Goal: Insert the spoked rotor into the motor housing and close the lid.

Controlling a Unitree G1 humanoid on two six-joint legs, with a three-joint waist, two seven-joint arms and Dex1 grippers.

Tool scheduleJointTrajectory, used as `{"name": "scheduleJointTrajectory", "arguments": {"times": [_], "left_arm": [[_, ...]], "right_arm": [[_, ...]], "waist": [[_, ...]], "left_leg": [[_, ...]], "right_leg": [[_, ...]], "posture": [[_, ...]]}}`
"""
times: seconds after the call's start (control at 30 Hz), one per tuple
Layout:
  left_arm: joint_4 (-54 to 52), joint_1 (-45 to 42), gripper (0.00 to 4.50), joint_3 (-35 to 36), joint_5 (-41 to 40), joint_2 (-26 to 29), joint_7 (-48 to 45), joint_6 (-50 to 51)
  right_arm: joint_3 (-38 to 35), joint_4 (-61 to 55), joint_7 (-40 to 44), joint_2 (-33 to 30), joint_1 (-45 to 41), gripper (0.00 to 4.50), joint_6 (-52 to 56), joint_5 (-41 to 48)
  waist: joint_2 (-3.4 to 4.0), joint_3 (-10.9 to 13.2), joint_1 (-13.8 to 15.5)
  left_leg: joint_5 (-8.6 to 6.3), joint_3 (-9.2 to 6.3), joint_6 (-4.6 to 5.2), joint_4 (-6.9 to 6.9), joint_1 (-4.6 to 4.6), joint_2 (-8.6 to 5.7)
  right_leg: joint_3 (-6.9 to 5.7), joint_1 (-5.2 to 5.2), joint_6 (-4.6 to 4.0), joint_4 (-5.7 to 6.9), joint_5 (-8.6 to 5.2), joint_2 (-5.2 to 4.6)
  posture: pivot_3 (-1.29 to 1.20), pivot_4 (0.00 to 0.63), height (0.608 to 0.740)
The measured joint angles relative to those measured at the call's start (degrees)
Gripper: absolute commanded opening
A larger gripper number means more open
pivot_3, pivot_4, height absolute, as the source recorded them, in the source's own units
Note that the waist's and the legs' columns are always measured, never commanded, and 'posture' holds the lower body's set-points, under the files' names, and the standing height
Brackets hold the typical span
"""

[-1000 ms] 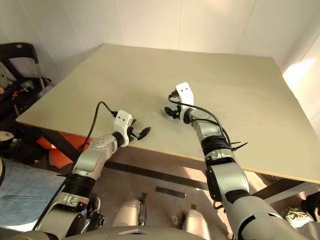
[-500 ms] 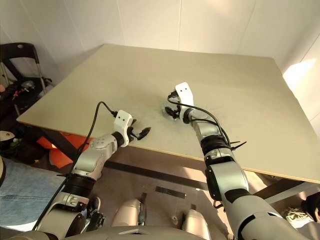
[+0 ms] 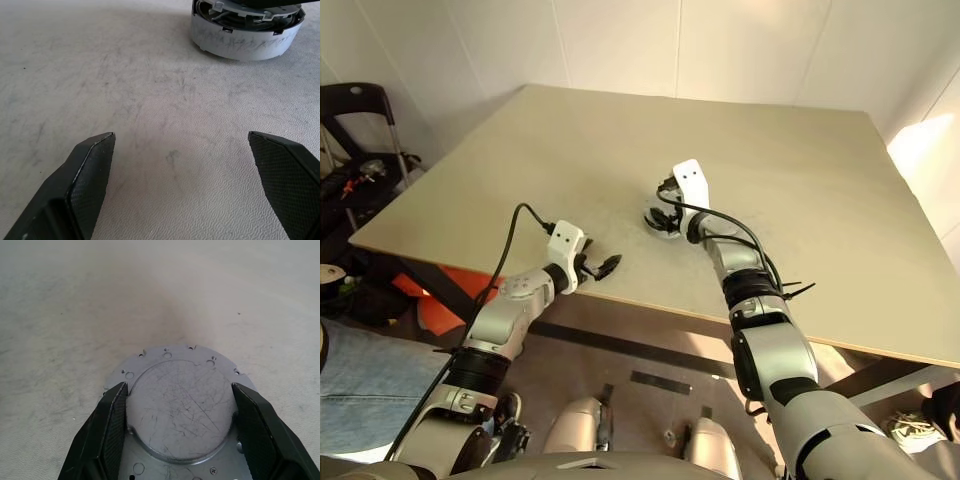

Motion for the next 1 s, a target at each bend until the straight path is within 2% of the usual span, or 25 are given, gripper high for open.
{"name": "scheduleJointTrajectory", "arguments": {"times": [1.0], "left_arm": [[0.0,0.0,4.50,0.0,0.0,0.2,-0.3,0.0]], "right_arm": [[1.2,-2.0,2.2,-2.6,1.3,3.16,2.2,-1.8]], "waist": [[0.00,0.0,0.3]], "left_leg": [[0.00,0.00,0.00,0.01,0.03,-0.01]], "right_leg": [[-0.01,0.10,0.00,0.01,0.00,-0.01]], "posture": [[0.00,0.000,0.740]]}}
